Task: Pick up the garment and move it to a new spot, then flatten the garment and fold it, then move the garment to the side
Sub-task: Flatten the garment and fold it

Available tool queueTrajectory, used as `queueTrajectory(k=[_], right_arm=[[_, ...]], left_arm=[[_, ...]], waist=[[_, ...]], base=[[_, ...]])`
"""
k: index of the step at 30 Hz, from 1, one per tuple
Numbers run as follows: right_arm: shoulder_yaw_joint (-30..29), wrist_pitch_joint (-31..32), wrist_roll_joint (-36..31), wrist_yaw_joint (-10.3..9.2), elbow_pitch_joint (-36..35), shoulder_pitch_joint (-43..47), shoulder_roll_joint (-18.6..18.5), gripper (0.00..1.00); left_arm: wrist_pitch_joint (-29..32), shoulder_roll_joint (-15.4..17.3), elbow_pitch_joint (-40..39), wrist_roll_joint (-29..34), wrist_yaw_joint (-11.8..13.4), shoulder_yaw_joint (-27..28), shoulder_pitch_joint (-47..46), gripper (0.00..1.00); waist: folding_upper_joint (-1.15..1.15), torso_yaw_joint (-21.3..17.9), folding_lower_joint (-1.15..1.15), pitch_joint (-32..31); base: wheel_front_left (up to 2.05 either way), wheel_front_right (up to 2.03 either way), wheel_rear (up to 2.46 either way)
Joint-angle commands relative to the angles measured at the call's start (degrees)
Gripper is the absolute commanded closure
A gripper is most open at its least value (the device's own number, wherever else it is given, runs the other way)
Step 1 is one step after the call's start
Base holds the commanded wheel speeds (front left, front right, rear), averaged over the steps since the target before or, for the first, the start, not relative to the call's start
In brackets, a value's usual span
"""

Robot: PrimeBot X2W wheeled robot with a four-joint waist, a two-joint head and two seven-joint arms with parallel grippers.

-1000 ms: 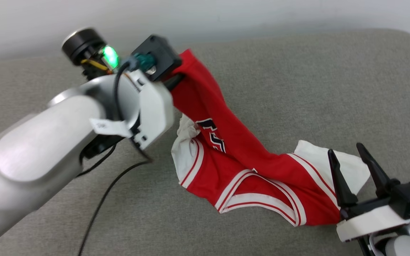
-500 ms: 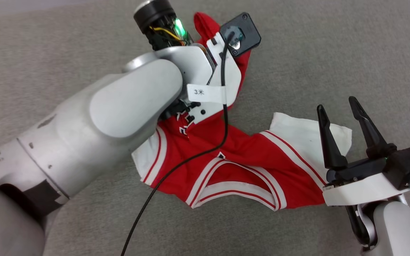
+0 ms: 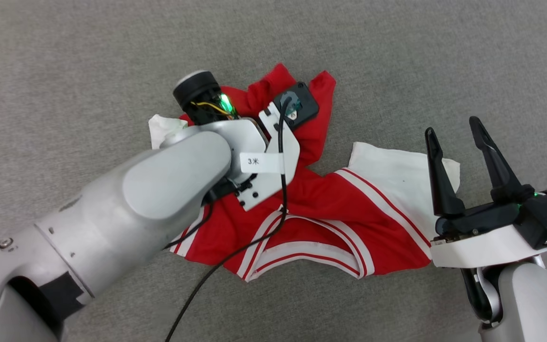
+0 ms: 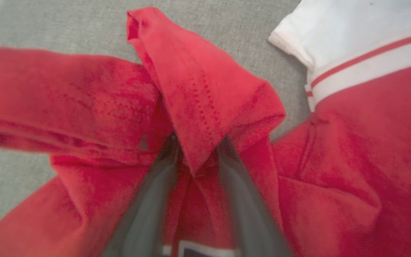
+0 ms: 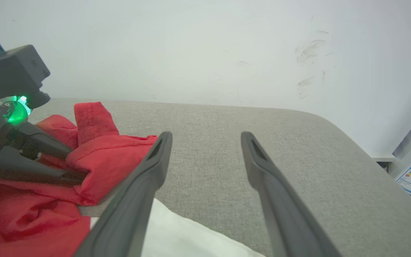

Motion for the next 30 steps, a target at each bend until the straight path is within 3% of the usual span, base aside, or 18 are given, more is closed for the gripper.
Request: queueTrajectory(k=[1,7,12,21,30], right_arm=[[-0.38,-0.16,-0.19,-0.06,0.10,0.03,0.13,0.00],[-2.61,-0.15,-0.48,-0.06,0.18,3.20,-0.62,0.00],[-3.70,-0.15,-0.45,-0.06,0.34,5.74,-0.70,0.00],[-3.62,-0.15,-0.38,-0.06,0.50,8.49,-1.62,0.00],[-3.47,-0.15,0.24,-0.06,0.45,8.67,-2.28,0.00]], left_arm=[[-2.73,0.53,0.72,-0.27,0.09,-0.02,-1.36,0.00],[-13.81,0.65,2.16,-2.74,0.08,0.50,-4.27,0.00],[-15.41,2.41,2.04,-5.99,0.08,0.85,-5.85,0.00],[-1.89,8.64,-1.18,-14.78,0.08,0.24,-5.09,0.00],[8.00,13.53,-2.99,-17.48,0.08,0.01,-0.49,0.00]], waist=[[0.00,1.07,-0.01,-1.47],[0.00,4.78,-0.01,-6.44],[0.00,7.62,-0.01,-9.97],[0.00,10.13,-0.01,-14.15],[0.00,10.33,-0.01,-14.32]], base=[[0.00,0.00,0.00],[0.00,0.00,0.00],[0.00,0.00,0.00],[0.00,0.00,0.00],[0.00,0.00,0.00]])
